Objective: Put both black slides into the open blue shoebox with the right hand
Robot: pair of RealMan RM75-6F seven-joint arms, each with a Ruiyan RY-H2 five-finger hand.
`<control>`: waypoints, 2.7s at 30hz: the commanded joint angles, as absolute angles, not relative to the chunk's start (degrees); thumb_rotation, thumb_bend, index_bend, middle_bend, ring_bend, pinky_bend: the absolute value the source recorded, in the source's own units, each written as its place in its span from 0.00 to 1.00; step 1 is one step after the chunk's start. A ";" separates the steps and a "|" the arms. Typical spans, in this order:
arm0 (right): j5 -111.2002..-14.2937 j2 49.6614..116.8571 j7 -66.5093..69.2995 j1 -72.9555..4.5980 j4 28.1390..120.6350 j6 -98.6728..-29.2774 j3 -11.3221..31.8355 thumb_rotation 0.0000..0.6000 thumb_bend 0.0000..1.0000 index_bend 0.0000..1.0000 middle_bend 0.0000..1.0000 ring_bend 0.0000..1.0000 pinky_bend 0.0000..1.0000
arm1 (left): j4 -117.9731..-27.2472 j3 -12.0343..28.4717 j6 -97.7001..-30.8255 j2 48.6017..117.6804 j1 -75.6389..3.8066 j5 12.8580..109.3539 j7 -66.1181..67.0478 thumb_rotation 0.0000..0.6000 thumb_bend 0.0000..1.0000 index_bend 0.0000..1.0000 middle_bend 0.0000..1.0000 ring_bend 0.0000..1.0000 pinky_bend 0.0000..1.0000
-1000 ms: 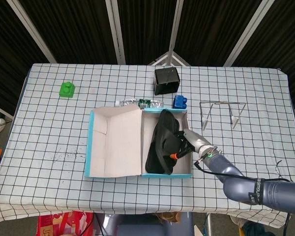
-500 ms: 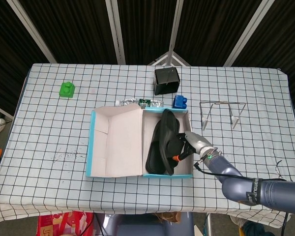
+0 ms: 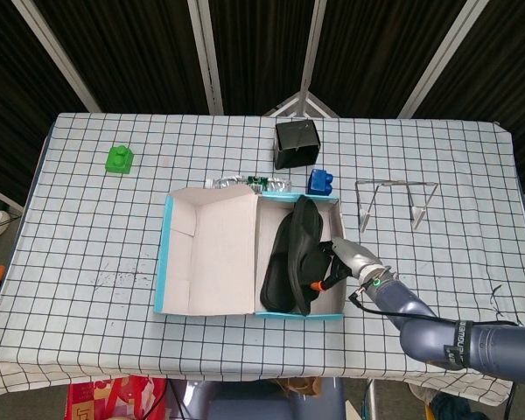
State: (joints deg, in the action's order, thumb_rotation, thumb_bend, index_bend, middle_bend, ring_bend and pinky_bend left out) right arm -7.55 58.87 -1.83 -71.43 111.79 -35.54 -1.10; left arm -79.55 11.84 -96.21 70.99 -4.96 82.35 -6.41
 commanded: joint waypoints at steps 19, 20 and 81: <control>-8.13 65.48 -8.08 -70.93 111.03 -46.19 -1.65 1.00 0.59 0.53 0.49 0.52 0.16 | -79.69 11.91 -96.36 70.90 -4.85 82.27 -6.56 1.00 0.21 0.07 0.00 0.00 0.07; -7.83 65.86 -8.80 -71.07 111.09 -46.91 -1.73 1.00 0.59 0.53 0.49 0.52 0.16 | -79.70 11.92 -96.39 70.88 -4.82 82.25 -6.60 1.00 0.21 0.07 0.00 0.00 0.07; -0.42 61.64 -22.42 -67.86 115.80 -55.65 9.17 1.00 0.59 0.55 0.49 0.52 0.16 | -79.70 11.90 -96.10 71.00 -4.92 82.13 -5.81 1.00 0.21 0.07 0.00 0.00 0.07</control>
State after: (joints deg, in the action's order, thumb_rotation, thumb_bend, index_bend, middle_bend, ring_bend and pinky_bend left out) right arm -0.56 61.78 -22.28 -67.85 115.88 -55.78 9.18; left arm -79.70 11.90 -96.11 70.99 -4.91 82.13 -5.80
